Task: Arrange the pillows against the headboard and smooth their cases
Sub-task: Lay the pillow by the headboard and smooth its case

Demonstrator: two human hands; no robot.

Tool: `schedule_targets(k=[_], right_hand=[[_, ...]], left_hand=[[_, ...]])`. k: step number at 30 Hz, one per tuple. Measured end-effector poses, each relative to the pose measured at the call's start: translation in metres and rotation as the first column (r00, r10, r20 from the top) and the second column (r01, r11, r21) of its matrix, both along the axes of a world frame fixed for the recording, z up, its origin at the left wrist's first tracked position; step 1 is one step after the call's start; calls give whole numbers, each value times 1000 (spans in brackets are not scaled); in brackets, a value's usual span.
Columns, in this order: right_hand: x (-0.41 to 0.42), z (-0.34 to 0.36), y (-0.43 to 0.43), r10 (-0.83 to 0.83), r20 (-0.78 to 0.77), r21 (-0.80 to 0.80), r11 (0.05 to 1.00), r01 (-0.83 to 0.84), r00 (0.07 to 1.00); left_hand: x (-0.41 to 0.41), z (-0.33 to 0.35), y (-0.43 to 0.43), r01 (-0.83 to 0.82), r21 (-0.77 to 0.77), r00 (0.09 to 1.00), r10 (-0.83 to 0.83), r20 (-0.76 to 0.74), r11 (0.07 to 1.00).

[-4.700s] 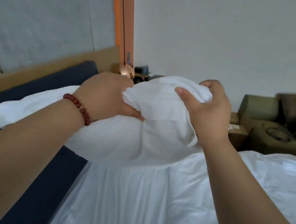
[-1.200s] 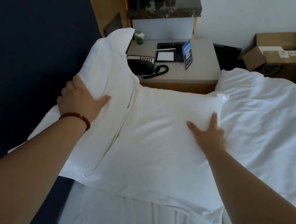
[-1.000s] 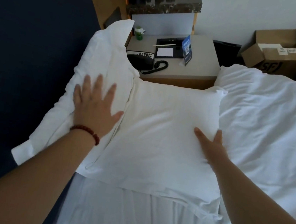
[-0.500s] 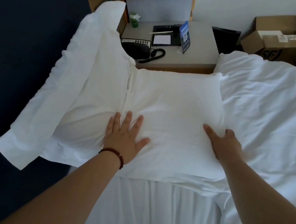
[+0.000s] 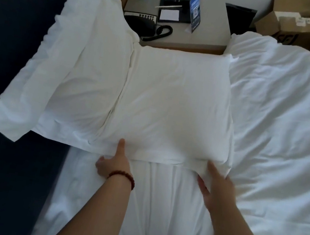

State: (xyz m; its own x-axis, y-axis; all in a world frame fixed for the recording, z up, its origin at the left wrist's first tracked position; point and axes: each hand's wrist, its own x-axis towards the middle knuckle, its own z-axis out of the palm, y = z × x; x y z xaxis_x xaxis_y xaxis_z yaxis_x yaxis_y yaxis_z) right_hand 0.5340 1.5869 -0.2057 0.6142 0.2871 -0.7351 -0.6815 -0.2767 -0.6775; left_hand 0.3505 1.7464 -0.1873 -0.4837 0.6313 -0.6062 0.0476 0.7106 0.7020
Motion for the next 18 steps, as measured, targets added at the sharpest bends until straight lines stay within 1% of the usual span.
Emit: schedule_targets(k=[1,2,3,4,5,6,7,8,10,13,16,18], right_hand=[[-1,-1,-7,-11,8,-21,1000,11,1000],[1,0,-12,-24,57,-56,998,28,998],[5,-2,-18,-41,140,-112,992,57,989],[9,-2,-24,-76,190,-145,984,104,979],[13,-2,-30,-101,221,-170,975,140,970],[14,-3,-35,-97,259,-204,967,152,961],[14,-6,-40,-58,288,-239,962,130,956],[10,-8,-43,-6,303,-260,962,89,953],[1,-6,-49,87,326,-281,960,8,941],[-5,-10,-63,153,397,-273,961,-42,905],[-17,12,-79,170,426,-252,966,-63,889],[-24,25,-92,208,437,-240,965,-110,875]], left_hand=[[-1,-3,-3,-32,-67,994,39,101,997],[-4,-8,-1,-57,-81,961,76,265,995],[-9,-10,1,-63,-91,886,97,454,994],[-15,-9,4,-62,-92,806,104,583,994],[-21,-7,6,-75,-75,757,106,645,994],[-26,-8,8,-70,-45,758,83,647,996],[-31,-8,7,-55,-21,777,56,627,998],[-34,-9,4,-39,-8,799,36,600,999],[-38,-6,-7,-37,-18,809,41,586,999],[-43,3,-31,38,-51,826,-3,563,998],[-48,21,-65,127,-34,833,-88,547,991],[-53,37,-90,175,4,835,-150,529,985]])
